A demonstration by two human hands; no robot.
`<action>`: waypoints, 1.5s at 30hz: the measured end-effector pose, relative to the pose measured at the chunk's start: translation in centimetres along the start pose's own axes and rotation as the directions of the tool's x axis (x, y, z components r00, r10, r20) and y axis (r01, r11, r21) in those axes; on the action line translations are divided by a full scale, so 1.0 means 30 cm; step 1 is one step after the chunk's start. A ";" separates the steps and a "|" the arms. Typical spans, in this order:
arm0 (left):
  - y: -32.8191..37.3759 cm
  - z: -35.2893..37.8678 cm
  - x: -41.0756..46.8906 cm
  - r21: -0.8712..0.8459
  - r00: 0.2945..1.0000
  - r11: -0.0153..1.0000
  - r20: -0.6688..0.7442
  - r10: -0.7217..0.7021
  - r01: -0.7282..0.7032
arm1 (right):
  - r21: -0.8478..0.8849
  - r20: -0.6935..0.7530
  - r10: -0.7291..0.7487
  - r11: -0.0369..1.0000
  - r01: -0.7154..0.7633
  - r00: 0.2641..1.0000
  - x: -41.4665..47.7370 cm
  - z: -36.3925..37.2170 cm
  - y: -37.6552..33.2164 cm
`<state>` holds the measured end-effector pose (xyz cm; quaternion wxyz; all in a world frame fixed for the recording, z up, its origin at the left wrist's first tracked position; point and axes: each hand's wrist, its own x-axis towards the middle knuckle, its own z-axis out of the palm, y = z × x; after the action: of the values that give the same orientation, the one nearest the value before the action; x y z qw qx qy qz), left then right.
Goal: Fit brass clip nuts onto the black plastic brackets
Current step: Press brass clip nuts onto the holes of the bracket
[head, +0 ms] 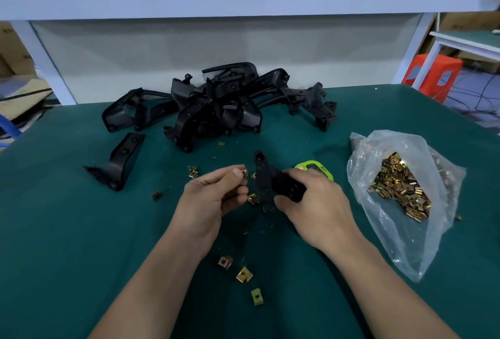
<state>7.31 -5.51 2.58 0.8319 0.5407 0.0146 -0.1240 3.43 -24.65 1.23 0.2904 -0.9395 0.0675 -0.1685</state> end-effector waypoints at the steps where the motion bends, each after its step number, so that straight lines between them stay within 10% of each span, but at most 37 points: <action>1: -0.002 0.000 0.002 -0.008 1.000 1.000 0.001 -0.004 0.004 | -0.004 -0.010 -0.004 1.000 0.004 1.000 0.000 0.000 -0.002; 45: -0.010 -0.013 0.000 0.204 0.998 0.977 -0.006 0.058 -0.055 | -0.198 0.030 0.041 0.980 -0.035 0.999 -0.012 -0.013 -0.029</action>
<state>7.30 -5.29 2.14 0.7751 0.6241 -0.0084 -0.0979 2.98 -24.06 1.94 0.2000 -0.9650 0.0969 -0.1395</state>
